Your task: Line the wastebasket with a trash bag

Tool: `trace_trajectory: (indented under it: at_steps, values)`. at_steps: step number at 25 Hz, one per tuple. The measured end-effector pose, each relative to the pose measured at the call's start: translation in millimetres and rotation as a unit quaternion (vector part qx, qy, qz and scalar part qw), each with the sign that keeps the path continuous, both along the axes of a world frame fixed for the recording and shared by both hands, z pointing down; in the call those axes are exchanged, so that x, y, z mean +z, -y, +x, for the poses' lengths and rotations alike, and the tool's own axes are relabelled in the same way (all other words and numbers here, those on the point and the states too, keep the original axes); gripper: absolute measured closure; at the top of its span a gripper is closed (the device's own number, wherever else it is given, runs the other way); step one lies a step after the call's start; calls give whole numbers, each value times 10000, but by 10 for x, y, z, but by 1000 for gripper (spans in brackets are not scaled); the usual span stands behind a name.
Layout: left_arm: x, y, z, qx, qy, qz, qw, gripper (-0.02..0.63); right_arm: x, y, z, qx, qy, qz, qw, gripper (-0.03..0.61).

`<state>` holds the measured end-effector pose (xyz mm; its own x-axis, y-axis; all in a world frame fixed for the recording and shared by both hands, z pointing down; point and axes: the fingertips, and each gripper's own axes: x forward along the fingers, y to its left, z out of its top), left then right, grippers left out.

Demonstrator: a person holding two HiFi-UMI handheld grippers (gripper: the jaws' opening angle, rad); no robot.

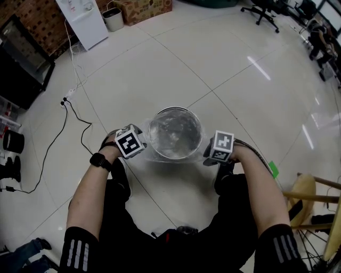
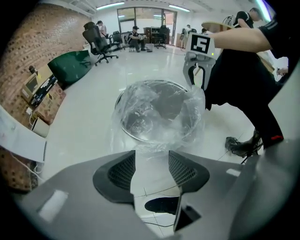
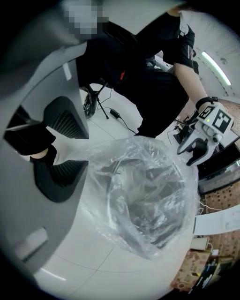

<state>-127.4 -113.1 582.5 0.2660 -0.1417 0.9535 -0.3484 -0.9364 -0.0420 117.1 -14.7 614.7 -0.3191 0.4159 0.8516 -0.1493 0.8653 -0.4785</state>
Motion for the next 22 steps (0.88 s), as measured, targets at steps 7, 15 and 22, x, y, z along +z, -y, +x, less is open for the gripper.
trace_trajectory:
  at_steps: [7,15,22]
  values:
    - [112,-13,107,196,-2,-79,9998,376,-571,268,54,80,411,397,9983,423]
    - [160,-90,169,400,101,-186,9990,376,-945,510,155,476,652,539,9953,404]
    - [118,1,194,520,57,-18,9986,367,-695,973,-71,176,874,2074,9742,275]
